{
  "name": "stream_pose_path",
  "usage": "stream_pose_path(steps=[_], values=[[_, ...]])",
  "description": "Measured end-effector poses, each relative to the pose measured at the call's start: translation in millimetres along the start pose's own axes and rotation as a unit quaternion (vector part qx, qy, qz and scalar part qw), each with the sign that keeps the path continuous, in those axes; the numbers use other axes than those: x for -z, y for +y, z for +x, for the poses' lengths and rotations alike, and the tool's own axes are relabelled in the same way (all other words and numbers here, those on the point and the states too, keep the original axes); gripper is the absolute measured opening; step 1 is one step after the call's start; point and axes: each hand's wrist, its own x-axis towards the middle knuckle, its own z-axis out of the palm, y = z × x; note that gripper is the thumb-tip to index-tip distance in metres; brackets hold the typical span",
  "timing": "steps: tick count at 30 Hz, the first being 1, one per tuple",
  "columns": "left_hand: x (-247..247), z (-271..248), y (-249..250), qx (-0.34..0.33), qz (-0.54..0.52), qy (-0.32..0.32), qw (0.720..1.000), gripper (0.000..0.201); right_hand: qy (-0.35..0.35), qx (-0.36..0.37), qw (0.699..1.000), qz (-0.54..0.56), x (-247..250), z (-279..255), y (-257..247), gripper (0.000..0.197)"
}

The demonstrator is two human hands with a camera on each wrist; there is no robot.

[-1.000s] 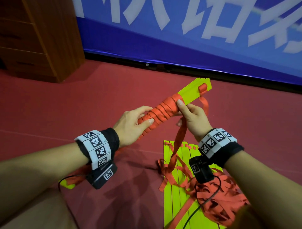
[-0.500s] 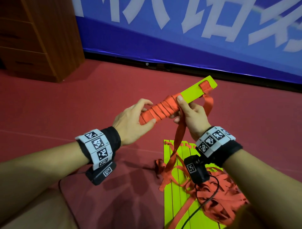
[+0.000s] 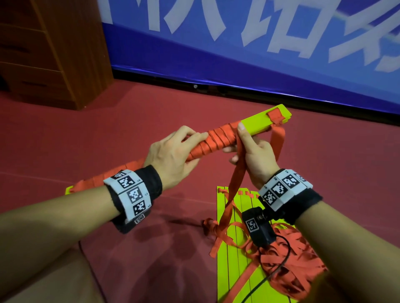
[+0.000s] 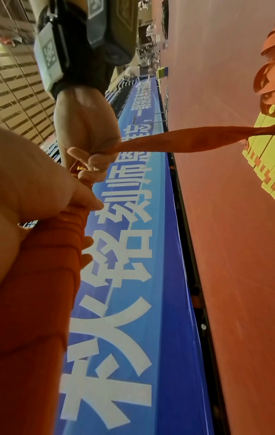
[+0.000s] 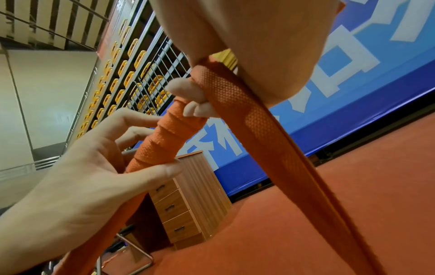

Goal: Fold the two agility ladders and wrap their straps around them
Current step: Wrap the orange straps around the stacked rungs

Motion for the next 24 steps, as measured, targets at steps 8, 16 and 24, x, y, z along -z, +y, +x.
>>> stream_pose_path(steps=[8,16,24], values=[[-0.8,-2.7,-7.4,0.041,-0.035,-0.024,0.998,0.055,-0.051,0.072,0.994,-0.067,3.7,-5.8,-5.2,0.021],[6.1,-1.2,-11.2,0.068,-0.07,-0.056,0.994,0.046,-0.058,0.103,0.988,-0.103,14.0,-1.1,2.2,0.017],[7.0,-3.0,-9.0,0.09,-0.139,-0.1,0.981,0.041,-0.025,0.16,0.976,-0.146,17.2,5.3,8.5,0.018]])
